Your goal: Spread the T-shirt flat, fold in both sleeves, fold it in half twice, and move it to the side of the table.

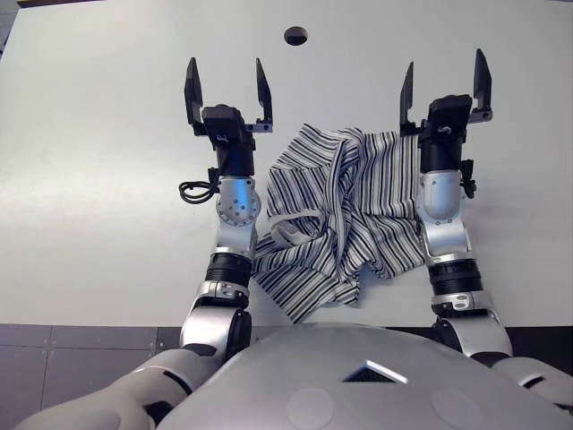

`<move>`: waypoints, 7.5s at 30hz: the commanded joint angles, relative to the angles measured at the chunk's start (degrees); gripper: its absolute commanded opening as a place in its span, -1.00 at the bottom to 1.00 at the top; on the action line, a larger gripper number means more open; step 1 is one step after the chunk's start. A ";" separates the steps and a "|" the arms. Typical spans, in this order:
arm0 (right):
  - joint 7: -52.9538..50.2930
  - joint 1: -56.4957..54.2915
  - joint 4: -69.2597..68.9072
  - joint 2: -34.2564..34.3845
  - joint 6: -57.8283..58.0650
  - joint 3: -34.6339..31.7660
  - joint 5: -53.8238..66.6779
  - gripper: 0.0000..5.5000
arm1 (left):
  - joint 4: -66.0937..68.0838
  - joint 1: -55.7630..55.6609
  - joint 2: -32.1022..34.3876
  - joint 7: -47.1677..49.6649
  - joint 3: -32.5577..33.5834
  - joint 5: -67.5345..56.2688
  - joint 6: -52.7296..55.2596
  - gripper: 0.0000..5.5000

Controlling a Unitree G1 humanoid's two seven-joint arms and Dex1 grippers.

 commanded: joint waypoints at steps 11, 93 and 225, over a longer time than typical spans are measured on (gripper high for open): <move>1.50 -0.94 0.97 -0.73 -0.75 0.99 -0.63 0.66 | -6.30 2.73 1.88 -10.21 -1.79 -6.83 1.10 0.74; 10.82 -38.67 61.48 -12.02 9.36 0.40 1.76 0.66 | 8.65 -9.48 13.27 -4.06 -4.11 16.10 6.47 0.74; 27.60 -5.57 -16.73 -16.50 -4.66 7.92 -0.81 0.66 | 38.08 -27.64 41.59 6.06 -44.72 54.95 4.62 0.74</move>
